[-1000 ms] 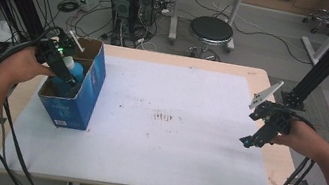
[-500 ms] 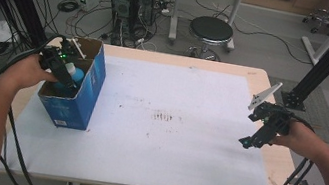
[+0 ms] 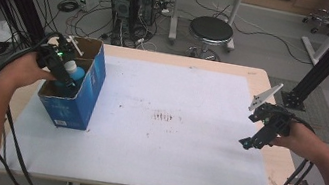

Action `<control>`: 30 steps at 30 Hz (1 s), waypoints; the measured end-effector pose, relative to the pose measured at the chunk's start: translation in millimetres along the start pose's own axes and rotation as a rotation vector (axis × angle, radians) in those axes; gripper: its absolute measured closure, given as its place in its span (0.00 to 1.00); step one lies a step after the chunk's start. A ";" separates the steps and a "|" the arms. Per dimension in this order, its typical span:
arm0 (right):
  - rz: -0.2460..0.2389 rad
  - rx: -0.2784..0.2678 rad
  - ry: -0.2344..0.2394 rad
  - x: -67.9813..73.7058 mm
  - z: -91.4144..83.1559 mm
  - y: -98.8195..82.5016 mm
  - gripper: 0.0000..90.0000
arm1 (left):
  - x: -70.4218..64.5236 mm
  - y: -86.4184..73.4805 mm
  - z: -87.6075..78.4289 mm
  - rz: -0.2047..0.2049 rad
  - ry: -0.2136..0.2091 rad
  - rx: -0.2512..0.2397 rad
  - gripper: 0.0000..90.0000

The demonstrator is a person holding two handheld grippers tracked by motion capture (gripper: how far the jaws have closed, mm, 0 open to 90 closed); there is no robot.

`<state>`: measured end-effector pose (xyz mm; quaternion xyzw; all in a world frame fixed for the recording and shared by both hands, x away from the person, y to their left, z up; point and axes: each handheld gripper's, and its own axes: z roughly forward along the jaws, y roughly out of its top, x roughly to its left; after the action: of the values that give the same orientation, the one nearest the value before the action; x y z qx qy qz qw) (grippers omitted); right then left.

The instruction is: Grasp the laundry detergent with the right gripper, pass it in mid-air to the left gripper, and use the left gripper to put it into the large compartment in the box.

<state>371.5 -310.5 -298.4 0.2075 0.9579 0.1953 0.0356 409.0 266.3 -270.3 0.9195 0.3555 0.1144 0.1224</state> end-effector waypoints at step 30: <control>-0.002 -0.045 -0.025 8.1 -11.5 1.9 0.01 | -53.5 21.6 -102.6 0.026 0.010 -0.219 0.21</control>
<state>363.2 -309.7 -287.0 0.2079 0.9530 0.2140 0.0524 353.5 229.1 -173.4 0.9047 0.3294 0.1588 0.2188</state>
